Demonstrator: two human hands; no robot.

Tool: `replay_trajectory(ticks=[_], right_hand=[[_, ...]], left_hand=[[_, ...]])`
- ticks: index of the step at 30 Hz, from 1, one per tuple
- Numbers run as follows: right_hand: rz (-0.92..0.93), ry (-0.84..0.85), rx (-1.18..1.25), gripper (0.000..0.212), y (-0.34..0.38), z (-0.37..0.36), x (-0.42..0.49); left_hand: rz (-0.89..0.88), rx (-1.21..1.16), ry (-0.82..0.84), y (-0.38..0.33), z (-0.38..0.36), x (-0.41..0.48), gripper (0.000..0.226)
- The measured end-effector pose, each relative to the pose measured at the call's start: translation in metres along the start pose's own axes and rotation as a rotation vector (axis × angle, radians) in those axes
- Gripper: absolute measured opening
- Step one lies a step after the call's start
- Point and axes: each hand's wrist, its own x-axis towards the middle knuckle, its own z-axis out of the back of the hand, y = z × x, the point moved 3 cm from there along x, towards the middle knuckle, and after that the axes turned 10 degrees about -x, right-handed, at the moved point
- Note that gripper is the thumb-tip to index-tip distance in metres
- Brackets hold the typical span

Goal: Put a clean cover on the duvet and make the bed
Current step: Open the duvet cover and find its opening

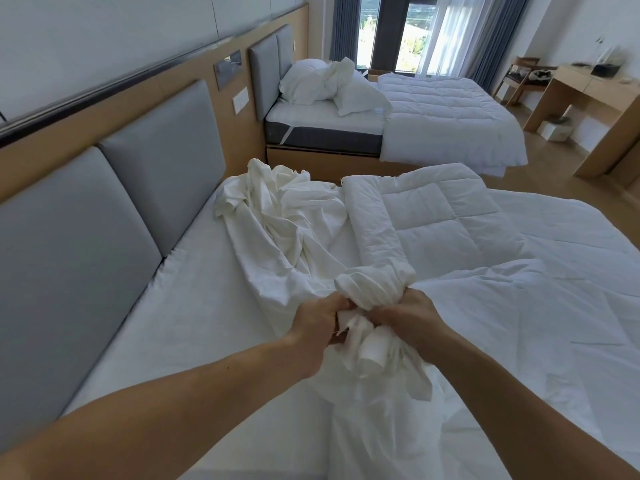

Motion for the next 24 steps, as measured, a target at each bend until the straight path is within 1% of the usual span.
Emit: replay_trajectory(ticks=[1,2,3,4,5,7,10,11,12,13,14,15,16,17,19,21,24], right_hand=[[-0.011,-0.005,-0.015,0.047,0.0,0.002,0.002],[-0.02,-0.005,-0.03,0.042,-0.001,0.005,0.003],[-0.03,0.002,-0.032,0.035,-0.002,0.009,0.005],[-0.036,0.022,-0.016,0.029,-0.002,0.012,0.006],[-0.032,0.053,0.009,0.028,-0.003,0.014,0.007],[-0.027,0.135,0.06,0.036,-0.006,0.018,0.007],[-0.024,0.231,0.103,0.032,-0.012,0.02,0.005],[-0.021,0.244,0.119,0.036,-0.013,0.02,0.005],[-0.017,0.254,0.135,0.043,-0.014,0.02,0.004],[-0.015,0.258,0.152,0.05,-0.016,0.019,0.003],[-0.012,0.263,0.163,0.054,-0.018,0.018,0.002],[-0.009,0.269,0.173,0.056,-0.019,0.016,0.002],[-0.005,0.274,0.179,0.057,-0.02,0.015,0.001],[0.001,0.278,0.182,0.057,-0.02,0.014,0.001],[-0.005,0.274,0.191,0.057,-0.022,0.014,0.001],[-0.025,0.281,0.212,0.053,-0.023,0.015,0.0],[-0.003,0.31,0.15,0.04,-0.026,0.016,-0.007]], left_hand=[[-0.023,0.055,-0.044,-0.001,0.008,0.003,0.021],[-0.026,0.12,-0.066,-0.001,0.016,0.004,0.021],[-0.005,0.194,-0.052,-0.001,0.022,0.005,0.022],[0.035,0.279,-0.009,0.002,0.026,0.005,0.02],[0.082,0.375,0.05,0.005,0.031,0.005,0.015],[0.174,0.63,0.163,0.01,0.037,0.005,0.01],[0.301,1.069,0.359,0.008,0.039,0.005,0.022],[0.299,1.203,0.397,0.004,0.037,0.006,0.024],[0.233,1.328,0.391,-0.002,0.034,0.01,0.025],[0.1,1.424,0.352,-0.009,0.029,0.015,0.026],[-0.081,1.467,0.299,-0.017,0.022,0.018,0.027],[-0.258,1.448,0.27,-0.023,0.013,0.019,0.026],[-0.396,1.401,0.276,-0.026,0.002,0.017,0.026],[-0.484,1.365,0.301,-0.028,-0.008,0.015,0.028],[-0.575,1.349,0.324,-0.025,-0.022,0.016,0.031],[-0.638,1.346,0.302,-0.024,-0.027,0.024,0.029],[-0.741,1.472,0.363,-0.022,-0.029,0.035,0.024]])
